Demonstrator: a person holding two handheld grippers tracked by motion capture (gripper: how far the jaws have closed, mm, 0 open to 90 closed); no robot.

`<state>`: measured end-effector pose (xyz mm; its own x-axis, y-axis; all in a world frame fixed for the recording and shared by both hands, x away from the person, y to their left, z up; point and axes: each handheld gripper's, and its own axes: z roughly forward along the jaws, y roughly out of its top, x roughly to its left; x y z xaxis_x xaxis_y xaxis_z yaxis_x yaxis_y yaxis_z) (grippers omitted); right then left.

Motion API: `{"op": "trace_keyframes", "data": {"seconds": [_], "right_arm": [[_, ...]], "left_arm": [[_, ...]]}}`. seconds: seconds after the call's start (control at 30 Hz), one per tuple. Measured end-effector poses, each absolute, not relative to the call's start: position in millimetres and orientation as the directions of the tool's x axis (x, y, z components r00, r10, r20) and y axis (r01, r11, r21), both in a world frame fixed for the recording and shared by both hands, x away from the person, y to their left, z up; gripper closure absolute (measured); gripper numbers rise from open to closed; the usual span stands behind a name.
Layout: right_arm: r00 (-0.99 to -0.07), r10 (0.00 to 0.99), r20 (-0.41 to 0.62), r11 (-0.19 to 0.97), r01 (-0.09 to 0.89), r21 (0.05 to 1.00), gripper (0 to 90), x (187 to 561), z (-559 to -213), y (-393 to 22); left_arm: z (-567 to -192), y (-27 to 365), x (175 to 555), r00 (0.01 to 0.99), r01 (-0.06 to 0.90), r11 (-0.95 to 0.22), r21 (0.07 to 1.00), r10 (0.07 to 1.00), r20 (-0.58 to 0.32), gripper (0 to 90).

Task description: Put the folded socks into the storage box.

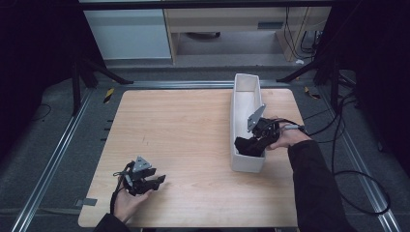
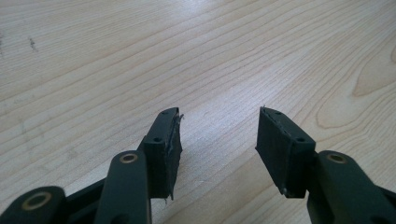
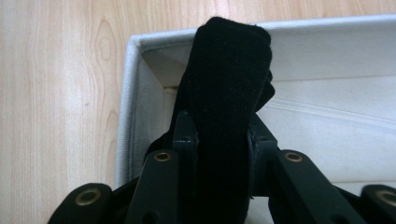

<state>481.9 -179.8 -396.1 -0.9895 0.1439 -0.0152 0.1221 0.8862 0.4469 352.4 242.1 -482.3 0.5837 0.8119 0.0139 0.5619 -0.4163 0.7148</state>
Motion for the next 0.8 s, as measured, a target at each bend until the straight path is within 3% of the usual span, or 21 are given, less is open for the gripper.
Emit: {"op": "trace_keyframes", "data": {"seconds": [0.57,0.63,0.8], "right_arm": [[-0.989,0.148,0.028,0.919,0.147,0.367,70.5,485,-425,-173],[-0.989,0.149,0.02,0.922,0.147,0.359,68.2,484,-425,-172],[-0.982,0.188,-0.024,0.902,0.163,0.4,53.0,482,-418,-173]], "left_arm": [[-482,241,352,0.585,0.562,-0.42,0.712,0.811,0.017,48.8],[-482,241,352,0.587,0.56,-0.422,0.713,0.809,0.018,48.8],[-482,241,352,0.587,0.561,-0.419,0.714,0.81,0.015,48.7]]}}
